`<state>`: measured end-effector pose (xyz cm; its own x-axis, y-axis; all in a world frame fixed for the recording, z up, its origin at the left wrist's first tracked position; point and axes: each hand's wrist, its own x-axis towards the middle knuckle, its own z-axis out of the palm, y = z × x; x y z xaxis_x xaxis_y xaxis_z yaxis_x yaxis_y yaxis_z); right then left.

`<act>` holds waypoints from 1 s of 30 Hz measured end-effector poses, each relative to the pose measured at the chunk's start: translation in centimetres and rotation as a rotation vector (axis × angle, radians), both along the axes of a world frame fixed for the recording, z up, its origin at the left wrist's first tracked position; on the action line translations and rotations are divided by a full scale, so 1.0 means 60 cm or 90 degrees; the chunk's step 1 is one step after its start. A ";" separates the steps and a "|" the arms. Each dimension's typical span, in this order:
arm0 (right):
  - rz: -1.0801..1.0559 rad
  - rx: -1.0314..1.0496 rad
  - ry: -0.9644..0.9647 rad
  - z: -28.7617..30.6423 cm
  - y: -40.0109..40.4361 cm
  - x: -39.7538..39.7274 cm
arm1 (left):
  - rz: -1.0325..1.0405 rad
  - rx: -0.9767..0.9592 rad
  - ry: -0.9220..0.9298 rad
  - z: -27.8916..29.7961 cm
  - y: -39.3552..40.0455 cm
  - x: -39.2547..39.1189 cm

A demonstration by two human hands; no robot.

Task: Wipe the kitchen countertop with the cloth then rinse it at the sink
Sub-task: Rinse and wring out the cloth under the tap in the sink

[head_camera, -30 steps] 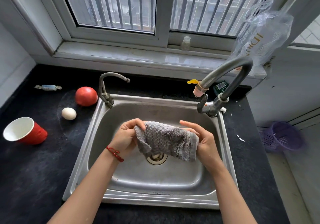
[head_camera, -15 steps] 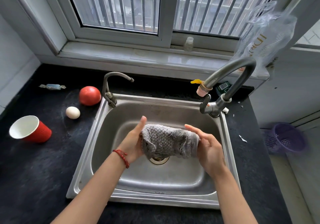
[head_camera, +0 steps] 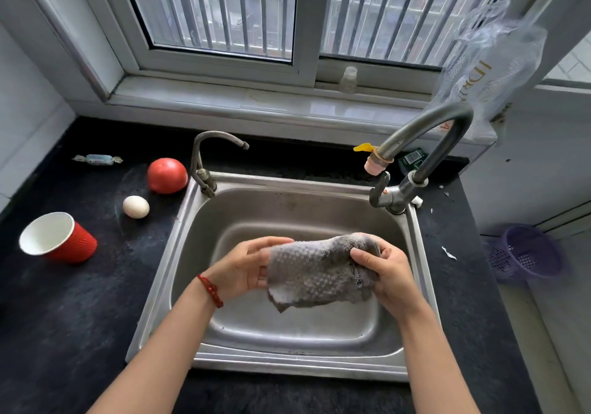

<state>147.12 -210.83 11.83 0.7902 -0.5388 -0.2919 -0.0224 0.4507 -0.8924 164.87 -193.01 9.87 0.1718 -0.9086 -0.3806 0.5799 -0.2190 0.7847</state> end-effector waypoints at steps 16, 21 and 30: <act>0.124 0.322 0.240 -0.043 0.098 0.027 | 0.118 0.179 -0.115 -0.006 -0.035 -0.072; 0.004 0.066 0.243 -0.031 0.096 0.053 | 0.127 0.197 -0.076 0.002 -0.017 -0.055; 0.019 -0.189 -0.108 0.026 0.102 0.074 | 0.219 -0.036 -0.030 0.052 0.003 -0.007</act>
<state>151.54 -204.73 13.38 0.8308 -0.5564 0.0115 0.1290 0.1724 -0.9765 164.47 -192.83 12.98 0.4877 -0.8136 -0.3165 0.5758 0.0272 0.8172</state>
